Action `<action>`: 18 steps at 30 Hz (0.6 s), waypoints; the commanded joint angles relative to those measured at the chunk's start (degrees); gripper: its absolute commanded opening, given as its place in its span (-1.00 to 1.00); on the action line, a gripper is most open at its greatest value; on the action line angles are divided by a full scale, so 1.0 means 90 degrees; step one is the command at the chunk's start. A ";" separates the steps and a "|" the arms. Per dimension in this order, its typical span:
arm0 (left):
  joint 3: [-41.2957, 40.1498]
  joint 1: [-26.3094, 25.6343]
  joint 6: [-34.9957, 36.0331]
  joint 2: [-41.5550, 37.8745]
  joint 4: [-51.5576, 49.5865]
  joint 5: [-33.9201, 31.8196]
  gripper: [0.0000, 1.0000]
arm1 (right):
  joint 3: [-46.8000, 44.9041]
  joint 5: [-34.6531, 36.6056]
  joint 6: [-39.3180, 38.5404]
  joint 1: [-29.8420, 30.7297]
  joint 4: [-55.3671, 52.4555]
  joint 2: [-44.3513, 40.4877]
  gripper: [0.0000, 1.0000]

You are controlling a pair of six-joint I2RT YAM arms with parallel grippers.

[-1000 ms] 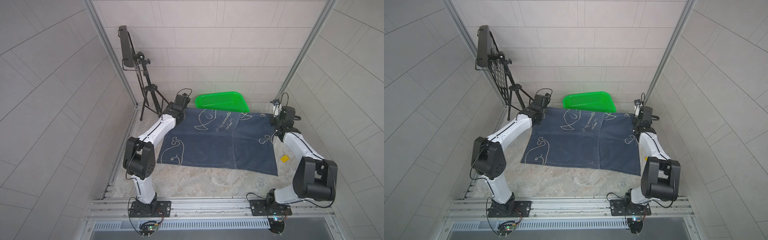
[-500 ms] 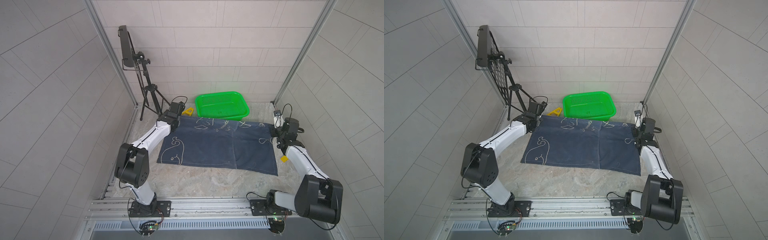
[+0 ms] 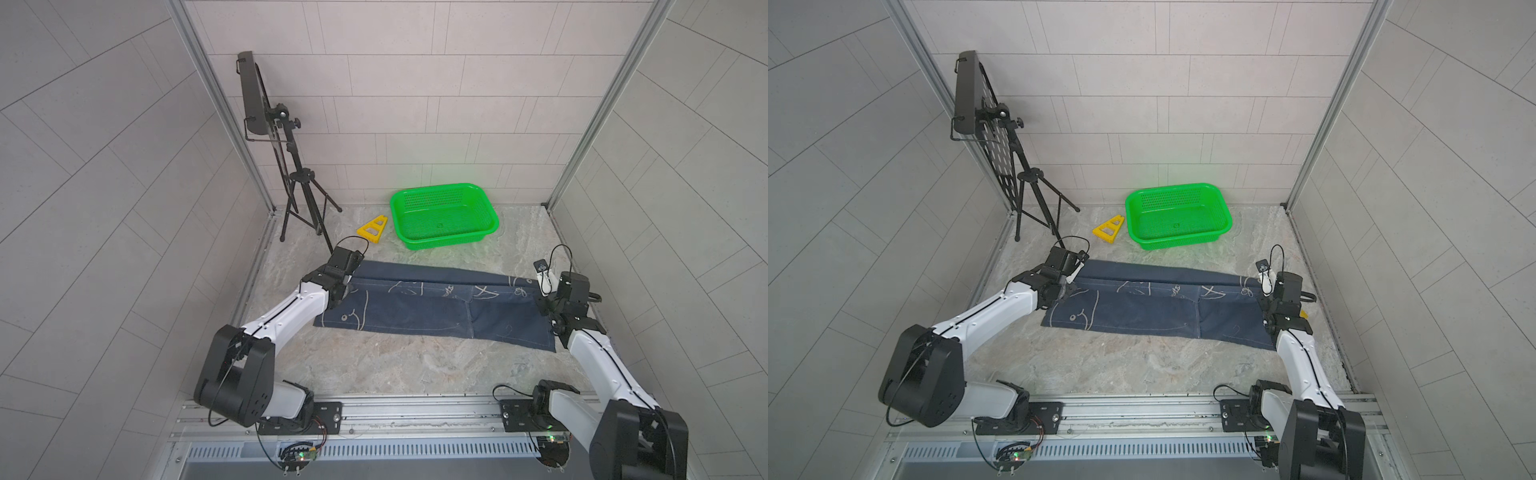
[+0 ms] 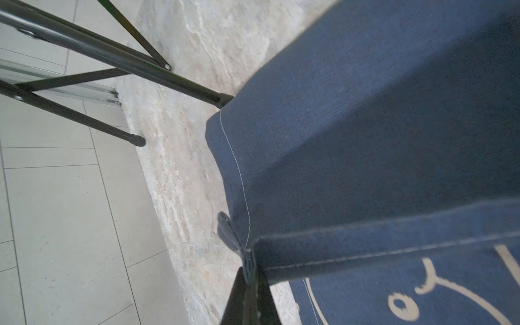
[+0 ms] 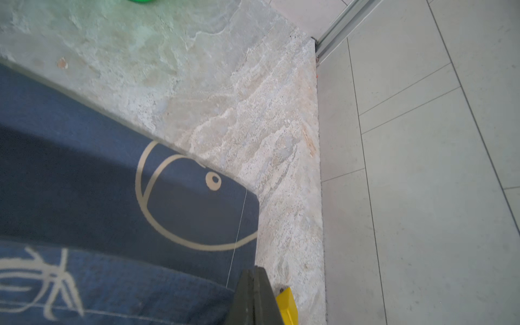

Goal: Roll up the pillowcase
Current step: Fold the pillowcase at the center of the board.

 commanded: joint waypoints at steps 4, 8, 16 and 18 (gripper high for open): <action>-0.0408 -0.0309 0.0123 -0.0438 -0.0496 -0.0172 -1.00 | -0.0183 0.0605 -0.0563 0.0141 -0.0856 -0.0538 -0.95; -0.0617 -0.0366 -0.0060 -0.0564 -0.0849 -0.0244 -1.00 | -0.0128 0.0739 -0.0546 0.0196 -0.1011 -0.0520 -0.95; -0.0423 -0.0377 -0.0126 -0.0638 -0.1233 -0.0636 -1.00 | 0.0078 0.0935 -0.0423 0.0383 -0.1875 -0.0899 -0.95; -0.0318 -0.0378 -0.0141 -0.0631 -0.1298 -0.0681 -1.00 | 0.0206 0.0959 -0.0423 0.0388 -0.1944 -0.0937 -0.95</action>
